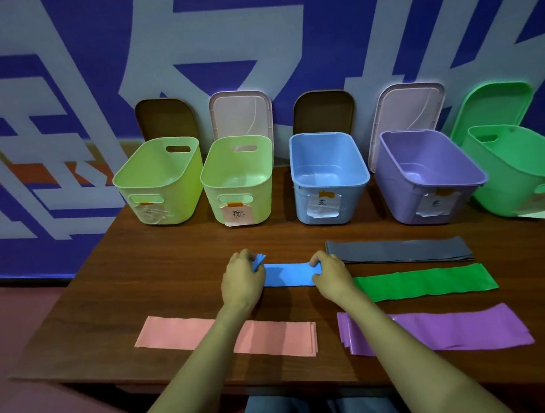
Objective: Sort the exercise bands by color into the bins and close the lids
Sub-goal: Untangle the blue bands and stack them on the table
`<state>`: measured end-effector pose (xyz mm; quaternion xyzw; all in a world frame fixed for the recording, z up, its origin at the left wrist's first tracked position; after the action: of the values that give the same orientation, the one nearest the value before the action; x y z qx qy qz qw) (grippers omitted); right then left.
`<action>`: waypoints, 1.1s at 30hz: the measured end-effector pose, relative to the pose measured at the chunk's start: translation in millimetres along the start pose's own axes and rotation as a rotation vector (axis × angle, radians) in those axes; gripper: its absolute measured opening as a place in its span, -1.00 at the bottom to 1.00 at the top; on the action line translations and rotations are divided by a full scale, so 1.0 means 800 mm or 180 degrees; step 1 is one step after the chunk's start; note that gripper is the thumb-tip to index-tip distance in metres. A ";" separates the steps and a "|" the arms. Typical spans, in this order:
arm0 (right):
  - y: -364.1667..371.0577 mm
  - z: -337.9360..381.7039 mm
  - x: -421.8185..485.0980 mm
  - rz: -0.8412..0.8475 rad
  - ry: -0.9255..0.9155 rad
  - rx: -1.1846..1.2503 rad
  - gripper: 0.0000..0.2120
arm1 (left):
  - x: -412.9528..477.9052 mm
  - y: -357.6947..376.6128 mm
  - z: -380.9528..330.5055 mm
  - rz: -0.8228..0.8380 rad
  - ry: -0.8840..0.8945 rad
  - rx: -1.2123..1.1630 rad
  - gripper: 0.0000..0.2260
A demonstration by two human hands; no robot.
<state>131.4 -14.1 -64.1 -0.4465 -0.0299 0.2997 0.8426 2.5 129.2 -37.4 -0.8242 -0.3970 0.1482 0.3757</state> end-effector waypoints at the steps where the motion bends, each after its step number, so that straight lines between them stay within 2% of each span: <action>1: -0.001 -0.002 0.001 0.0046 0.0001 0.0013 -0.76 | -0.001 0.009 -0.010 0.0015 0.0039 -0.0030 -0.86; 7: -0.004 -0.015 0.014 0.0212 0.0120 0.0515 -0.75 | -0.005 0.064 -0.055 0.0334 0.0188 -0.0242 -0.84; 16: -0.011 -0.030 0.032 0.0466 0.0112 0.0981 -0.71 | -0.004 0.108 -0.071 0.0516 0.0223 -0.0354 -0.77; 21: -0.010 -0.033 0.036 0.0388 0.0379 0.1167 -0.78 | -0.005 0.102 -0.069 0.0743 -0.0141 -0.0850 -0.59; 24: -0.008 -0.026 0.031 0.0311 0.0306 0.0877 -0.76 | -0.007 0.092 -0.065 0.0873 -0.0339 -0.1231 -0.72; 26: -0.007 -0.021 0.025 0.0237 0.0234 0.0565 -0.70 | -0.006 0.078 -0.057 0.0844 -0.0193 -0.0837 -0.85; 27: -0.009 -0.017 0.020 0.0196 0.0177 0.0480 -0.68 | -0.006 0.069 -0.049 0.0747 -0.0065 -0.0405 -0.82; 29: -0.018 -0.004 0.008 0.0106 -0.0092 0.0414 -0.68 | -0.006 0.050 -0.032 0.0460 0.0136 0.0171 -0.63; 31: -0.035 0.016 -0.010 0.0014 -0.0639 0.0301 -0.72 | -0.007 0.037 -0.018 0.0416 0.0196 0.0211 -0.40; 33: -0.050 0.036 -0.032 0.0042 -0.1262 0.0136 -0.74 | -0.009 0.031 -0.017 0.0521 0.0651 0.0531 -0.26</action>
<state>120.7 -23.2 -10.3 -0.3610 -0.1859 0.3878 0.8275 19.1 107.1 -46.7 -0.8305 -0.2746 0.1262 0.4680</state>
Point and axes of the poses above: each hand's wrist, its own x-axis towards the middle knuckle, its own y-axis out of the palm, z = x × y, the point moved 5 cm from there along x, towards the middle knuckle, and after that the axes turned 4 degrees about y, right-handed, at the moved point
